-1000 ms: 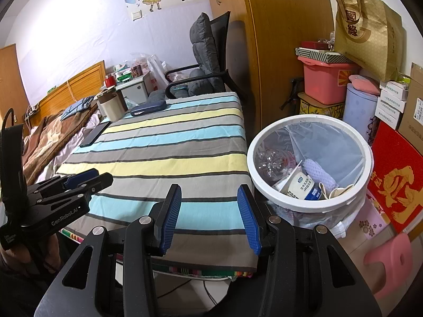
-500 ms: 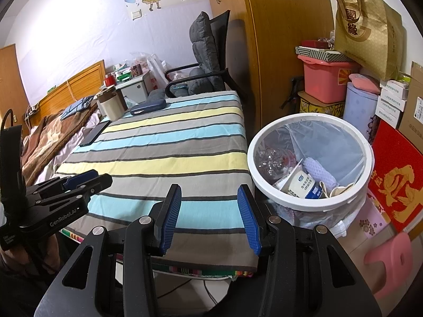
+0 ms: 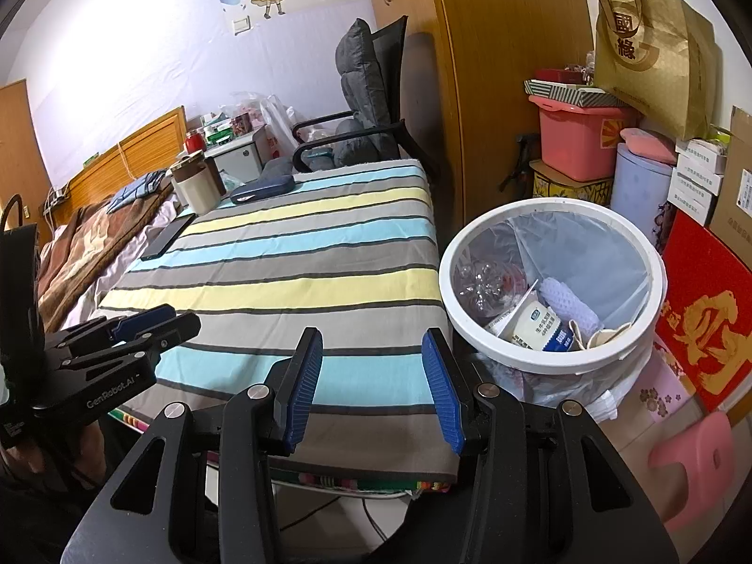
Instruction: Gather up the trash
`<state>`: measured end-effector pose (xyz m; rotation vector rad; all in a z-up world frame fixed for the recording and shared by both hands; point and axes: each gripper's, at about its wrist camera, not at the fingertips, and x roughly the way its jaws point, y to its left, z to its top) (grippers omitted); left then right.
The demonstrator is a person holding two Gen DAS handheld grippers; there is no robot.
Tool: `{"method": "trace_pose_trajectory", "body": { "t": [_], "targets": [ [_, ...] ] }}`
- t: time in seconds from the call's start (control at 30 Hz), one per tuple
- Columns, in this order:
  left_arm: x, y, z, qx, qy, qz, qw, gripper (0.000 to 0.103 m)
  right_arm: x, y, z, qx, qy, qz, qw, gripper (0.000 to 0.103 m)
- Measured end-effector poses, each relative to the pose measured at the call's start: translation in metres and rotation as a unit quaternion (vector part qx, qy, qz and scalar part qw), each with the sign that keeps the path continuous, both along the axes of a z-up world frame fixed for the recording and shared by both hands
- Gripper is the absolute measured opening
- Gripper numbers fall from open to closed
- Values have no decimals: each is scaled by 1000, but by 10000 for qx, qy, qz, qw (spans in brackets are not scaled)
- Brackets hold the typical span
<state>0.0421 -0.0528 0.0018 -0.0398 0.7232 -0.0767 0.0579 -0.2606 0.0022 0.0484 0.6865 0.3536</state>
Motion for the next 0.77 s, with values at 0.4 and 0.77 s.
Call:
{"method": "trace_pose_trajectory", "body": {
  "t": [0.4,0.77],
  "targets": [
    [0,-4,-3,46,42,-116,9999,35,0,-1,-1,9,17,-5,10000,47],
    [1,-4,-5,33,74,-124,9999,35,1,0,-2,13,31,-7,10000,47]
  ]
}}
